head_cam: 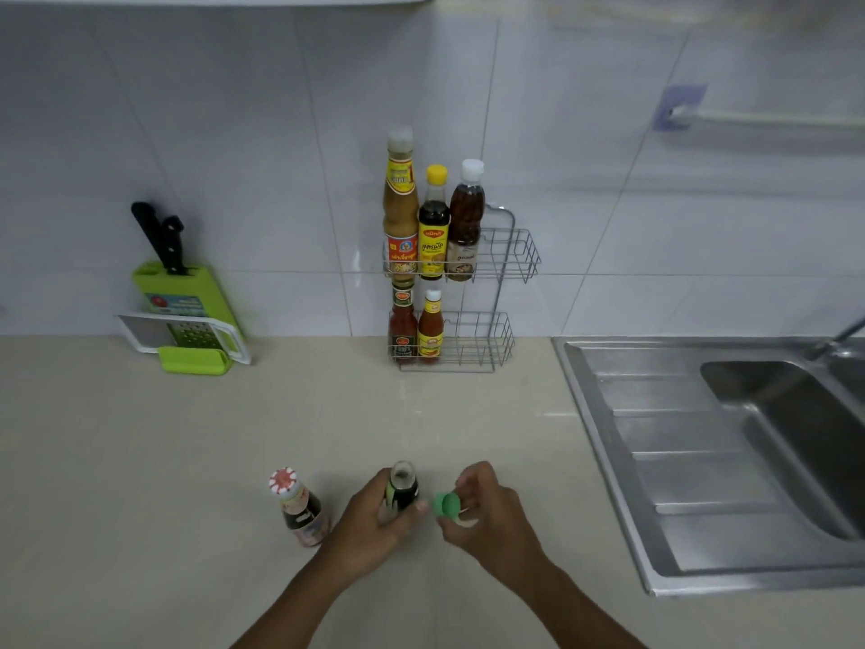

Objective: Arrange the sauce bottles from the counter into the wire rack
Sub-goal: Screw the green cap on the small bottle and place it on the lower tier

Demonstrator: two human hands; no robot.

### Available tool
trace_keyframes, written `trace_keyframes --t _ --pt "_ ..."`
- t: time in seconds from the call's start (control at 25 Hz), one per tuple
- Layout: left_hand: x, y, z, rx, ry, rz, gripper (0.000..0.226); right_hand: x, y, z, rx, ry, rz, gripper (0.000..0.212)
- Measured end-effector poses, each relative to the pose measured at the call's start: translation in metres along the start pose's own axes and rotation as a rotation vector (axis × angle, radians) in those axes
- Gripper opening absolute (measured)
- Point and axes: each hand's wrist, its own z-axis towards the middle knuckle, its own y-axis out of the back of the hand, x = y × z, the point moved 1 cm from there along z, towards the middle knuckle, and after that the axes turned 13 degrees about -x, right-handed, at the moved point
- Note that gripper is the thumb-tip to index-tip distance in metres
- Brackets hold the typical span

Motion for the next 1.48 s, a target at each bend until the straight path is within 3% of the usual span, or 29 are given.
trace_keyframes --t 0.2,0.32,0.52,0.68,0.76,0.88,0.96,1.04,1.12,1.2,1.28,1.36,1.44,1.48 --pt "-0.039 0.02 0.002 0.026 -0.183 0.079 0.025 0.068 0.055 0.03 -0.013 0.261 -0.01 0.043" --pt "-0.061 0.024 0.004 0.058 -0.234 0.075 0.025 0.092 0.071 0.049 0.073 0.385 -0.027 0.045" --pt "-0.091 0.032 0.017 0.078 -0.19 0.101 0.027 0.118 0.087 0.068 0.278 0.473 -0.157 0.047" --pt "-0.108 0.041 0.026 0.285 -0.003 -0.094 0.02 0.137 0.102 0.08 0.346 0.619 -0.139 0.048" --pt "-0.115 0.043 0.028 0.251 -0.054 -0.032 0.018 0.144 0.112 0.085 0.388 0.5 -0.179 0.044" --pt "-0.12 0.034 0.026 -0.121 -0.305 0.37 0.032 0.153 0.113 0.084 0.376 0.194 -0.121 0.031" --pt "-0.12 0.023 0.025 -0.332 -0.484 0.558 0.036 0.156 0.107 0.081 0.29 0.118 -0.154 0.052" --pt "-0.119 0.018 0.025 -0.406 -0.557 0.6 0.034 0.159 0.101 0.078 0.217 0.062 -0.283 0.07" --pt "-0.123 0.018 0.027 -0.328 -0.469 0.556 0.034 0.157 0.097 0.08 0.175 -0.005 -0.364 0.086" --pt "-0.132 0.02 0.03 -0.06 -0.223 0.211 0.03 0.156 0.094 0.083 0.188 0.003 -0.167 0.089" --pt "-0.146 0.022 0.031 0.242 0.001 -0.179 0.018 0.157 0.09 0.088 0.227 0.082 0.194 0.06" --pt "-0.155 0.025 0.036 0.413 0.093 -0.36 0.011 0.165 0.086 0.089 0.228 0.117 0.418 0.034" --pt "-0.16 0.026 0.041 0.261 0.004 -0.182 0.014 0.17 0.075 0.089 0.059 -0.042 0.461 0.041" --pt "-0.16 0.023 0.046 0.081 -0.139 0.122 0.022 0.171 0.07 0.088 -0.042 -0.18 0.454 0.039"
